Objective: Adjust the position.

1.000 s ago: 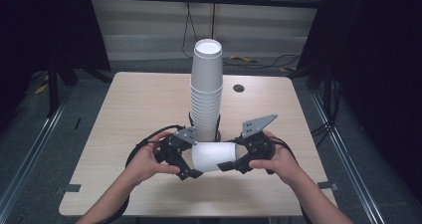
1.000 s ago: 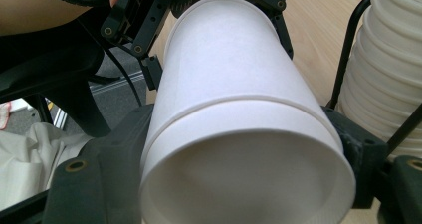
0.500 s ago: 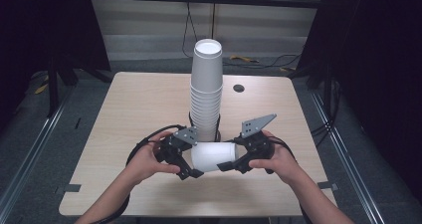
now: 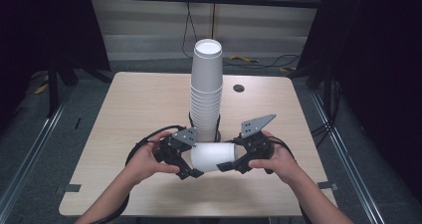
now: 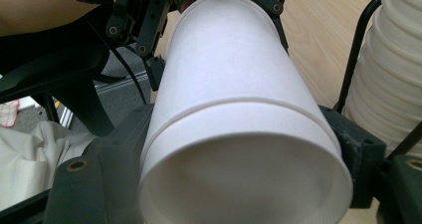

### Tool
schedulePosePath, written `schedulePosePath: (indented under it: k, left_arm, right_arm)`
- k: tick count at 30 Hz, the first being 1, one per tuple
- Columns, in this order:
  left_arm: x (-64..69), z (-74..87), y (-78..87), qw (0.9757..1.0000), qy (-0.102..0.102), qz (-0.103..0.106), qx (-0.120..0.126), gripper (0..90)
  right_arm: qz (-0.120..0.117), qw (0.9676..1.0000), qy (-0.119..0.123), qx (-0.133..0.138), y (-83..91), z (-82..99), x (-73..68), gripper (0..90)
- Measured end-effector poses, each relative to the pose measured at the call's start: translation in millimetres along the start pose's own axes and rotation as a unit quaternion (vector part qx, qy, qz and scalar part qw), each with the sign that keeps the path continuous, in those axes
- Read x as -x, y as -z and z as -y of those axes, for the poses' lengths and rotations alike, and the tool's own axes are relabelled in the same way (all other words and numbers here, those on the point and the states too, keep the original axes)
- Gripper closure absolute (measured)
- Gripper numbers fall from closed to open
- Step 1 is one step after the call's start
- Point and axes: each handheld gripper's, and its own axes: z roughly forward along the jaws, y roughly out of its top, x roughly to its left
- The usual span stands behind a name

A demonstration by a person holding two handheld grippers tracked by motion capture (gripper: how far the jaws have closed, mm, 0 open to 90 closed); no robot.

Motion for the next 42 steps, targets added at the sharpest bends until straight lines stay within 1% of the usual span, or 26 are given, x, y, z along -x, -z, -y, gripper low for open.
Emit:
schedulePosePath:
  k: [5, 7, 15, 16, 20, 21, 23, 26, 27, 28, 29, 30, 31, 32, 33, 34, 35, 36, 37, 38, 39, 40, 41, 42]
  left_arm:
    - [0.4, -0.2, 2.4, 1.0, 0.003, 0.0, -0.008, 15.6]
    - [1.5, -0.8, 3.2, 0.9999, -0.003, -0.006, -0.015, 16.4]
    - [2.9, -2.4, 4.8, 0.9996, -0.005, -0.008, -0.025, 17.4]
    - [3.6, -3.5, 5.4, 0.9995, -0.005, -0.011, -0.031, 17.6]
    - [3.9, -5.1, 5.7, 0.9992, -0.006, -0.012, -0.037, 17.9]
    - [4.9, -6.1, 5.0, 0.999, -0.006, -0.015, -0.042, 17.8]
    - [5.2, -7.3, 4.8, 0.9985, -0.011, -0.017, -0.05, 17.8]
    - [6.3, -8.2, 4.7, 0.9984, -0.007, -0.019, -0.053, 17.8]
    - [6.3, -9.1, 5.5, 0.9979, -0.012, -0.021, -0.06, 17.7]
    - [6.7, -9.7, 5.8, 0.9975, -0.011, -0.025, -0.066, 17.8]
    - [6.8, -10.6, 6.2, 0.9965, -0.011, -0.033, -0.076, 17.7]
    - [6.8, -10.6, 6.2, 0.9965, -0.011, -0.033, -0.076, 17.7]
    - [7.5, -11.5, 5.9, 0.9947, -0.013, -0.042, -0.093, 17.6]
    - [7.5, -11.5, 5.9, 0.9947, -0.013, -0.042, -0.093, 17.6]
    - [8.0, -12.2, 4.9, 0.9933, -0.012, -0.046, -0.105, 17.5]
    - [8.0, -12.2, 4.9, 0.9933, -0.012, -0.046, -0.105, 17.5]
    - [9.4, -13.2, 3.9, 0.9926, -0.007, -0.048, -0.111, 17.4]
    - [9.4, -13.2, 3.9, 0.9926, -0.007, -0.048, -0.111, 17.4]
    - [10.0, -15.3, 2.9, 0.991, -0.009, -0.053, -0.123, 17.3]
    - [10.0, -15.3, 2.9, 0.991, -0.009, -0.053, -0.123, 17.2]
    - [11.1, -17.7, 0.8, 0.9882, -0.011, -0.056, -0.142, 17.2]
    - [12.0, -18.6, -0.8, 0.9877, -0.011, -0.056, -0.146, 17.1]
    - [11.5, -20.5, -0.8, 0.9856, -0.022, -0.052, -0.16, 17.0]
    - [12.1, -22.0, -1.9, 0.9844, -0.026, -0.053, -0.165, 17.0]
  right_arm:
    - [-0.002, 1.0, -0.002, 0.002, -1.4, 0.8, 0.0, 24.9]
    - [-0.002, 1.0, 0.001, -0.003, -2.8, 0.6, -0.3, 24.9]
    - [-0.006, 1.0, 0.001, -0.007, -4.5, 1.7, -0.3, 24.7]
    - [-0.007, 1.0, 0.0, -0.007, -4.7, 1.9, -0.3, 24.8]
    - [-0.008, 0.9999, -0.001, -0.006, -4.9, 2.5, 0.0, 24.6]
    - [-0.006, 1.0, -0.001, -0.007, -5.4, 2.9, -0.1, 24.3]
    - [-0.005, 0.9999, -0.001, -0.01, -6.4, 3.5, -0.5, 24.1]
    - [-0.005, 0.9999, -0.001, -0.011, -7.0, 4.1, -0.6, 23.8]
    - [-0.005, 0.9999, -0.001, -0.01, -7.1, 4.3, -0.6, 23.8]
    - [-0.005, 0.9999, -0.001, -0.012, -7.0, 4.4, -0.9, 22.5]
    - [0.005, 0.9998, 0.004, -0.017, -7.0, 3.9, -1.5, 18.8]
    - [0.005, 0.9998, 0.004, -0.017, -7.0, 3.9, -1.5, 18.8]
    - [0.014, 0.9995, 0.011, -0.026, -5.9, 2.2, -3.1, 17.9]
    - [0.022, 0.999, 0.019, -0.034, -5.5, 0.8, -3.9, 16.7]
    - [0.024, 0.9987, 0.021, -0.04, -4.9, -0.7, -5.2, 16.0]
    - [0.024, 0.9987, 0.021, -0.04, -4.9, -0.7, -5.2, 16.0]
    - [0.027, 0.9981, 0.028, -0.048, -3.7, -4.2, -6.6, 15.5]
    - [0.039, 0.9968, 0.038, -0.059, -3.5, -6.2, -8.1, 15.0]
    - [0.047, 0.9952, 0.045, -0.074, -3.9, -8.1, -9.8, 13.9]
    - [0.047, 0.9952, 0.045, -0.074, -3.9, -8.1, -9.8, 13.9]
    - [0.051, 0.9923, 0.053, -0.1, -6.6, -11.7, -13.0, 13.7]
    - [0.056, 0.9899, 0.057, -0.117, -8.3, -13.6, -15.1, 13.8]
    - [0.06, 0.9872, 0.067, -0.132, -10.4, -15.6, -16.8, 13.8]
    - [0.06, 0.985, 0.07, -0.146, -12.3, -17.4, -18.3, 13.7]
